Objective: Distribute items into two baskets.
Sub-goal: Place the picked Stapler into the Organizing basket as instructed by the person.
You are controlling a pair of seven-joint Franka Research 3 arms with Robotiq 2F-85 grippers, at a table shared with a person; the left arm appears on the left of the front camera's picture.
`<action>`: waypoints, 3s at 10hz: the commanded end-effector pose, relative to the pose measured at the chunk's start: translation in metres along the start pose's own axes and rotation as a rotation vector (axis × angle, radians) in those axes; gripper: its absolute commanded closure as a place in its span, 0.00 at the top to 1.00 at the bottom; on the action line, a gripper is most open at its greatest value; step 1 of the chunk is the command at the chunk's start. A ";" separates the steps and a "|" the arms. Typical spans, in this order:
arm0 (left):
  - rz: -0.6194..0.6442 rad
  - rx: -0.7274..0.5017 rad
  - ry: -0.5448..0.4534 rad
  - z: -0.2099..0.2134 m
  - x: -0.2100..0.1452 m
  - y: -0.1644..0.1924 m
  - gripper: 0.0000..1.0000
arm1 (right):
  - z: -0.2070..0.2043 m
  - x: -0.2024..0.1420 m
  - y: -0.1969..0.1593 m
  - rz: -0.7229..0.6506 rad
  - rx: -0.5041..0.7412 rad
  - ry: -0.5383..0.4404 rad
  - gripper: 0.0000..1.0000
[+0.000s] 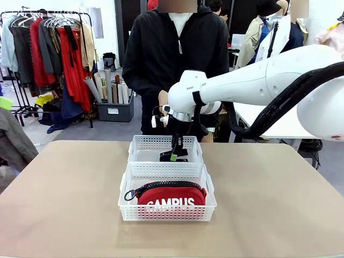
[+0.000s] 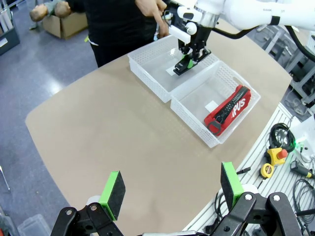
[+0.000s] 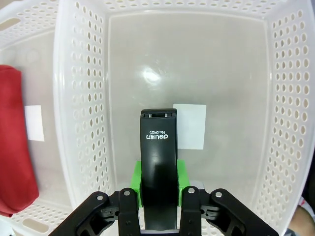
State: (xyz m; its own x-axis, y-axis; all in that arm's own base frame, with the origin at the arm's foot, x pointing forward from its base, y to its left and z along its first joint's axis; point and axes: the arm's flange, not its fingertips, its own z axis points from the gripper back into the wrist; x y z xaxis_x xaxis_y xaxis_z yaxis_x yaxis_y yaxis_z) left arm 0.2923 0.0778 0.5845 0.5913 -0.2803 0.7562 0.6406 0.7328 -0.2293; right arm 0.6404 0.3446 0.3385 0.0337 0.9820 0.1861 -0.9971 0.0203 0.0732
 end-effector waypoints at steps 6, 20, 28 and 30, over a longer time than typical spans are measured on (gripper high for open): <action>-0.001 -0.001 -0.002 0.000 -0.001 -0.001 1.00 | 0.001 0.006 -0.011 -0.041 0.001 0.038 0.00; -0.001 -0.001 -0.002 0.000 -0.001 -0.001 1.00 | 0.047 -0.009 0.007 -0.037 -0.035 0.029 1.00; -0.001 -0.001 -0.002 0.000 -0.001 -0.001 1.00 | 0.096 -0.047 0.032 -0.024 -0.084 0.043 1.00; -0.001 -0.001 -0.002 0.000 -0.001 -0.001 1.00 | 0.086 -0.033 0.018 -0.051 -0.039 0.026 1.00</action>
State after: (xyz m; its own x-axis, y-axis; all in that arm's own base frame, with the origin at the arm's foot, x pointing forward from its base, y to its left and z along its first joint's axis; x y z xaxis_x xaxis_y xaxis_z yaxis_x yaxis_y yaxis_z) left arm 0.2924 0.0778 0.5845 0.5914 -0.2803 0.7561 0.6406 0.7329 -0.2293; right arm 0.6246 0.2932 0.4200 0.0816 0.9851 0.1516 -0.9962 0.0763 0.0410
